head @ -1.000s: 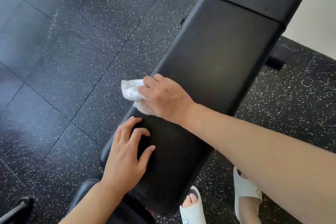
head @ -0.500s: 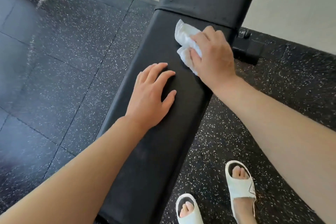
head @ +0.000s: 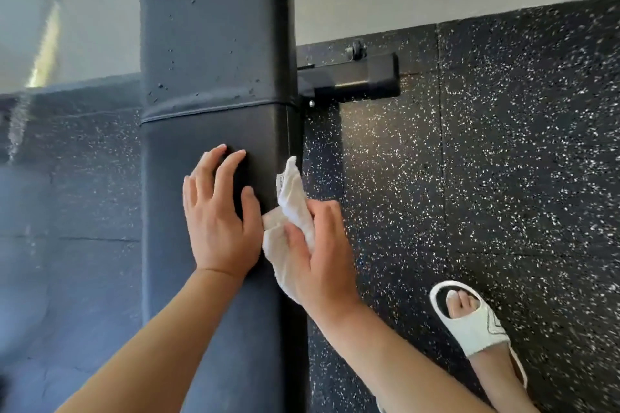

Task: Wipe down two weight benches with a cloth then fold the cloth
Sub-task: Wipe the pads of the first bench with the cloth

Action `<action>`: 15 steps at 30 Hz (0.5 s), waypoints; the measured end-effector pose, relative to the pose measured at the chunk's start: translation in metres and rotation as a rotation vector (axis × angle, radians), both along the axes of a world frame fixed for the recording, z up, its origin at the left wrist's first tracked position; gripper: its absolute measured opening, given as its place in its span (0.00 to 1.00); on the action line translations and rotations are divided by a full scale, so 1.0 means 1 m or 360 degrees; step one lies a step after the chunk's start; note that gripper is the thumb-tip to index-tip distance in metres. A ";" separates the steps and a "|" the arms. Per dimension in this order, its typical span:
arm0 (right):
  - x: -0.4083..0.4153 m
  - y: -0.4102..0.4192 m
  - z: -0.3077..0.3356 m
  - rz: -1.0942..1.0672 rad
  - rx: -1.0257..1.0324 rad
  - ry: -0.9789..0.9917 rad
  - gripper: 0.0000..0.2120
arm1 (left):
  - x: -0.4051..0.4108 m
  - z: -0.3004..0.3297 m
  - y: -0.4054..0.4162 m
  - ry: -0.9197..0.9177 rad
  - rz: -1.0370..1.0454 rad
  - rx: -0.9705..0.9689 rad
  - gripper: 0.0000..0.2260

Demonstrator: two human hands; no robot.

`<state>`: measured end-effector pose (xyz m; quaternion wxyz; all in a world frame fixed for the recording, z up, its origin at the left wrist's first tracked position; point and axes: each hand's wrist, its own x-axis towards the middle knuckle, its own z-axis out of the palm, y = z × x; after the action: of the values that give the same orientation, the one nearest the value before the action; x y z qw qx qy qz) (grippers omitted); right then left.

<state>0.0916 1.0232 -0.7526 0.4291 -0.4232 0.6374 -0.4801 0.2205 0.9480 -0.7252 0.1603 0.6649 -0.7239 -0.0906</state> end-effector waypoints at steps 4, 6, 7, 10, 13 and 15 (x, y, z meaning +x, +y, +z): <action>-0.006 -0.073 0.004 -0.0155 -0.0036 -0.0031 0.08 | 0.000 -0.002 0.001 -0.0011 0.0004 0.0008 0.22; -0.011 -0.111 0.005 -0.0199 -0.0017 -0.0017 0.08 | 0.002 -0.003 -0.002 -0.0029 -0.0018 0.0007 0.22; -0.013 -0.125 0.005 -0.0208 -0.0022 -0.0002 0.08 | 0.002 -0.003 -0.002 -0.0038 -0.0018 0.0005 0.22; -0.015 -0.130 0.005 -0.0218 -0.0038 0.0048 0.08 | 0.003 -0.005 -0.001 -0.0049 -0.0018 0.0002 0.22; -0.009 -0.091 0.006 -0.0190 0.0006 0.0025 0.08 | 0.003 -0.005 -0.001 0.0006 0.0004 0.0011 0.22; 0.002 -0.050 0.006 -0.0205 0.0023 -0.0011 0.09 | 0.002 -0.005 -0.001 0.0033 0.0025 0.0025 0.22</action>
<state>0.0932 0.9736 -0.7465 0.4026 -0.3764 0.6652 -0.5036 0.2230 0.9471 -0.7301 0.1633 0.6707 -0.7163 -0.1017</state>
